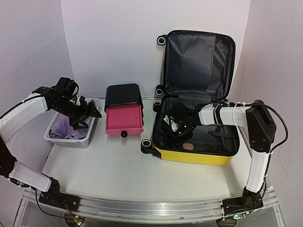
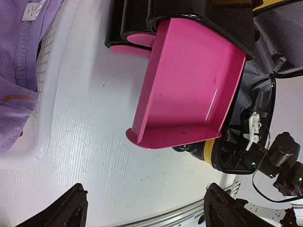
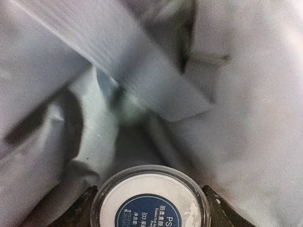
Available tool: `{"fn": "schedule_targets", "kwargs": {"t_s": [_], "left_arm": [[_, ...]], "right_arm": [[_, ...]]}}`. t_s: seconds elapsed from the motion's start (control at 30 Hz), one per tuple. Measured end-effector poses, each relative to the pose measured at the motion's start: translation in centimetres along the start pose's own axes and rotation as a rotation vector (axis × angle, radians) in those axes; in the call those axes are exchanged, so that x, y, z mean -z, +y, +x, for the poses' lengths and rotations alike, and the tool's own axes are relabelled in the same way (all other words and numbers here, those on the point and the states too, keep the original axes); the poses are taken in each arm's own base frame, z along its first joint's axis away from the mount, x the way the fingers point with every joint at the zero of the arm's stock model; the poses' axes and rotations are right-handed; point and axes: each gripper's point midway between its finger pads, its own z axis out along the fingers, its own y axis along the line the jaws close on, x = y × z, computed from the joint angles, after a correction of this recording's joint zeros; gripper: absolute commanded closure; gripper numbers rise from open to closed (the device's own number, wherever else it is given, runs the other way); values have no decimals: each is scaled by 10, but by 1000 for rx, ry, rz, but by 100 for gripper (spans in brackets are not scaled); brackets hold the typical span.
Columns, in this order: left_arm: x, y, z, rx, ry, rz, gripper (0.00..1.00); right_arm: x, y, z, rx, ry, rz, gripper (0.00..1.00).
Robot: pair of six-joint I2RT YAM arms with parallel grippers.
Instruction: Open, take out, and arrange the luggage
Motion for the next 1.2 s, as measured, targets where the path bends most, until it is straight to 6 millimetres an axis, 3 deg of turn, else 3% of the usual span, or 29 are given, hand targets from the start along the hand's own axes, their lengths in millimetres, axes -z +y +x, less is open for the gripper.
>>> {"fn": "schedule_targets", "kwargs": {"t_s": [0.27,0.5,0.67,0.77,0.97,1.13,1.2], "left_arm": [[4,-2,0,-3,-7,6,13],[13,-17,-8,-17,-22,37,12],[11,-23,-7,-37,1,61,13],[8,-29,-9,-86,3,91,16],[5,-44,-21,-285,-58,159,18],[-1,-49,-28,-507,-90,177,17],[-5,-50,-29,-591,-98,184,22]], "right_arm": [[55,-11,-27,-23,-145,42,53],[86,-14,-37,-16,-212,44,53],[108,-5,-63,24,-290,1,54],[130,8,-89,47,-362,-68,54],[176,47,-168,107,-580,-206,54],[165,91,-199,163,-613,-305,54],[154,109,-204,188,-606,-336,54]]}}
